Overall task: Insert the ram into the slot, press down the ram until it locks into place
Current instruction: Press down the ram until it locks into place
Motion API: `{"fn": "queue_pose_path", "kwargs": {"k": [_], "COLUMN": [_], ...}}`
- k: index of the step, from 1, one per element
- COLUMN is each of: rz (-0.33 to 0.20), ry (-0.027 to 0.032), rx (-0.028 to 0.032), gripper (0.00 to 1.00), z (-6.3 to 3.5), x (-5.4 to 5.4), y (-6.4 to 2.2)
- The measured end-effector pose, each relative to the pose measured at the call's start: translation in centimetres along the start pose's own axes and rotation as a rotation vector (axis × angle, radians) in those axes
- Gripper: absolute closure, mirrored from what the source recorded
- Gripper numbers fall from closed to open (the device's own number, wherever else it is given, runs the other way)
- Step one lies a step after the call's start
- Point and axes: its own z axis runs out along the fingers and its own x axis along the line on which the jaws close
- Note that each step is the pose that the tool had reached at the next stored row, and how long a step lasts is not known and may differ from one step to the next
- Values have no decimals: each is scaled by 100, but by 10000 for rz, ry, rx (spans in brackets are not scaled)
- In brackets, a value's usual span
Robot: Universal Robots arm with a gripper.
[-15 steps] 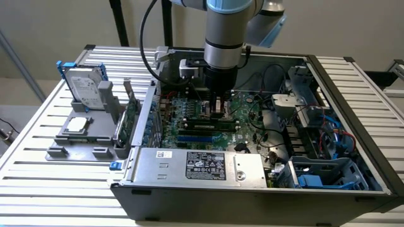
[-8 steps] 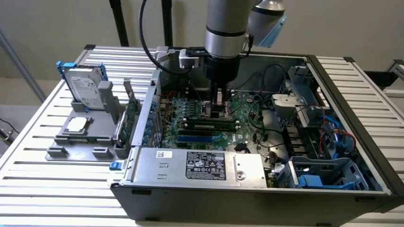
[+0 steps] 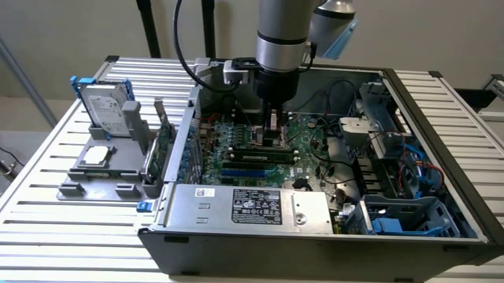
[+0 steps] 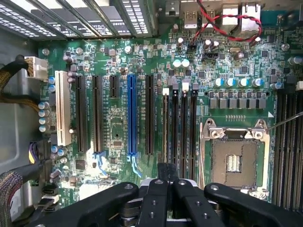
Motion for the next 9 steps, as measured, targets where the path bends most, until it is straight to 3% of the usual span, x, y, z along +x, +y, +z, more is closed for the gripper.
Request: {"fn": "queue_pose_path", "kwargs": {"k": [9], "rz": [-6], "ry": [2], "rx": [-63], "gripper": [89], "z": [-1], "x": [0], "y": [0]}}
